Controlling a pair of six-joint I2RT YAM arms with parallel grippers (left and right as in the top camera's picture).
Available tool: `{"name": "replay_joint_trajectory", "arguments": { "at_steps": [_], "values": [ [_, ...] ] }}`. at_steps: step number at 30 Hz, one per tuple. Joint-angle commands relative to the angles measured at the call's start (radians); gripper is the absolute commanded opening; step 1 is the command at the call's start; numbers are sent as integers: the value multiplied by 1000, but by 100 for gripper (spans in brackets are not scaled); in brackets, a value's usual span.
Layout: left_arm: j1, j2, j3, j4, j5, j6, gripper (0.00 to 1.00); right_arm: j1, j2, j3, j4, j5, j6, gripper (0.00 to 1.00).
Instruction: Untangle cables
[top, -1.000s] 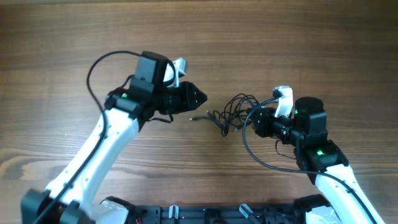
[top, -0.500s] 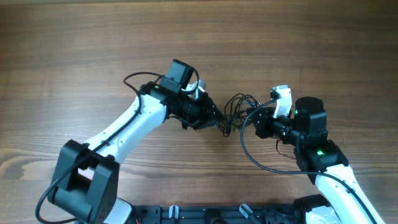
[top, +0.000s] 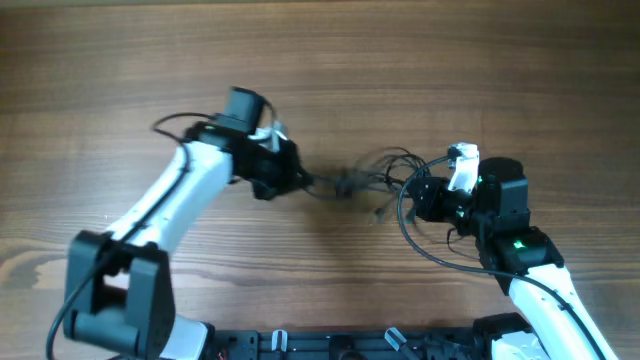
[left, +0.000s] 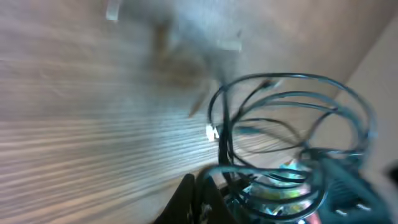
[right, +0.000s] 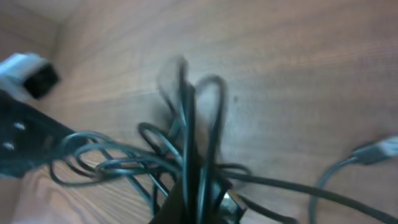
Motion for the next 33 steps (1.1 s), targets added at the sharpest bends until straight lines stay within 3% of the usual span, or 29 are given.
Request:
{"name": "replay_joint_trajectory", "arguments": {
  "at_steps": [1, 4, 7, 8, 10, 13, 16, 22, 28, 33],
  "values": [
    [182, -101, 0, -5, -123, 99, 4, -44, -18, 0, -27, 114, 54, 7],
    [229, -126, 0, -5, -123, 103, 4, -44, -18, 0, 23, 4, 47, 9],
    [226, -126, -1, -5, -124, 105, 4, -44, -16, 0, 79, -49, 27, 16],
    [222, -126, -1, -4, -123, 131, 4, -44, -16, 0, 90, -48, 27, 27],
    [221, -126, -1, -4, -124, 175, 4, -44, -15, 0, 111, -21, 14, 33],
    [227, -126, -1, 19, -118, 235, 4, -45, -15, 0, 111, 12, 21, 62],
    [227, -127, -1, 55, -24, 320, 4, -44, -15, 0, 114, -38, 70, 78],
    [201, -126, -1, 110, 34, 361, 4, 31, 48, 0, 203, -275, 137, 79],
    [173, -126, -1, 113, 34, 361, 4, 213, 204, 0, 334, -174, 328, 67],
    [140, -126, -1, 126, 34, 361, 4, 338, 391, 0, 637, -178, 349, 55]
  ]
}}
